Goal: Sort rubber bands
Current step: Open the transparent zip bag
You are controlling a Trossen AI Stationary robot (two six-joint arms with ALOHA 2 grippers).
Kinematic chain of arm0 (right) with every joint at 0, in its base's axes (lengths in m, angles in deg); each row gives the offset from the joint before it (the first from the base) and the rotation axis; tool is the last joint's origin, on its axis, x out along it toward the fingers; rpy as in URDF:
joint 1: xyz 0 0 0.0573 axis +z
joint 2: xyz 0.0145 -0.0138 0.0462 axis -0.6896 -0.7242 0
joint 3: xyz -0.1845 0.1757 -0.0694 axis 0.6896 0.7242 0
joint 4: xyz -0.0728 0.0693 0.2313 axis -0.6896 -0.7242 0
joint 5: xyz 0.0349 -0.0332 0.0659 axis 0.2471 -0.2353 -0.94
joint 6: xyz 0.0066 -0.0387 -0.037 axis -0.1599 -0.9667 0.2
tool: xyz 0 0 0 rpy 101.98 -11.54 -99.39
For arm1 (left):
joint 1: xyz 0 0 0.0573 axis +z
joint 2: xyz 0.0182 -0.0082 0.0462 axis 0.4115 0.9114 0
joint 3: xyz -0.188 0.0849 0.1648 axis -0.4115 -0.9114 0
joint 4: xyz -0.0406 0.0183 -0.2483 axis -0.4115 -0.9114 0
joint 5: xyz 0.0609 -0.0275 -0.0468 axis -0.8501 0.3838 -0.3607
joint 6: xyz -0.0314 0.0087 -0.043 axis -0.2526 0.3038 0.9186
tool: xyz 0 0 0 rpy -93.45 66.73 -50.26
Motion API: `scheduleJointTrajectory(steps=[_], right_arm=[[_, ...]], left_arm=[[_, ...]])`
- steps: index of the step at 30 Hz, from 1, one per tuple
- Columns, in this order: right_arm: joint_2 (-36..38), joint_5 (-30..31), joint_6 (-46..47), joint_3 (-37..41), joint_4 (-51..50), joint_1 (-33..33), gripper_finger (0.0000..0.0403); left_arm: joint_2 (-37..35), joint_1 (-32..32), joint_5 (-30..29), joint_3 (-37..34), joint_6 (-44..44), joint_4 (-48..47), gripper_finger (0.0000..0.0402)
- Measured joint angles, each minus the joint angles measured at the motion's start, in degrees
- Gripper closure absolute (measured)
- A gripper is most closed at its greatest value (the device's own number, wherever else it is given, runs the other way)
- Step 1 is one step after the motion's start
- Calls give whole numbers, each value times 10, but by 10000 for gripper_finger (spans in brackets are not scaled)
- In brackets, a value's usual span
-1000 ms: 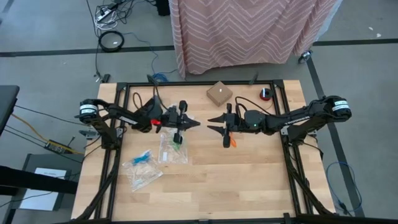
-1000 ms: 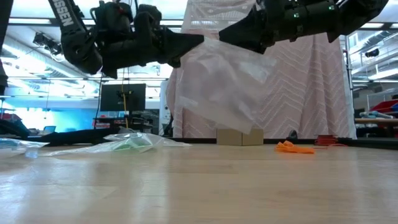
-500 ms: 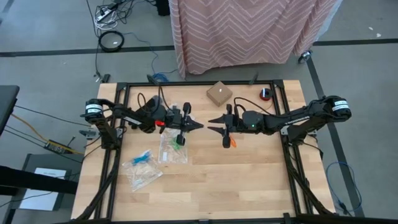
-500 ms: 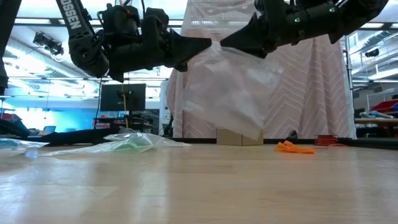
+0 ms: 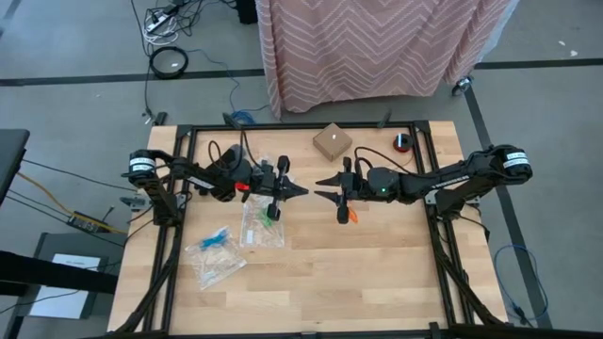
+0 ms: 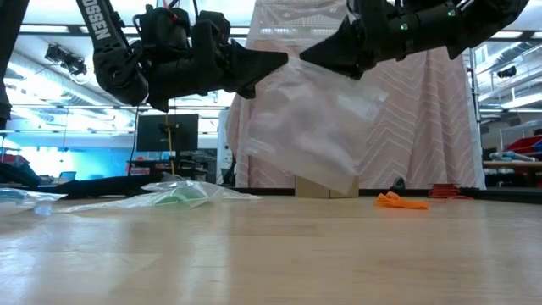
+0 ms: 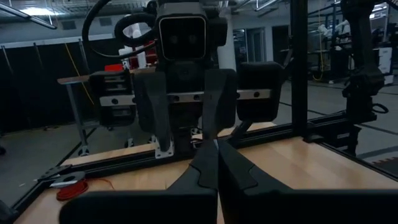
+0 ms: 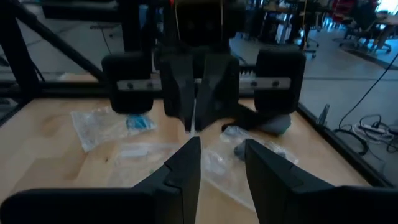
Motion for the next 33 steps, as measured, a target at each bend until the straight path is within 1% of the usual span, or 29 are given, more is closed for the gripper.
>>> scheduleJointTrajectory(steps=[10, 16, 18, 27, 33], right_arm=[[0, -4, 23, 0, -12, -1, 290], [0, -54, 62, 0, -16, -1, 290], [0, -61, 71, 0, -16, -1, 290], [0, -60, 77, 0, -19, -1, 290], [0, -11, 75, 0, 1, -1, 290]], left_arm=[[0, 0, 0, 0, 0, 2, 401], [0, 0, 0, 0, -1, 2, 401], [-1, 0, 0, 0, -1, 2, 401], [-1, 0, 0, 0, -2, -1, 401], [-1, 0, -6, 0, -19, -31, 401]])
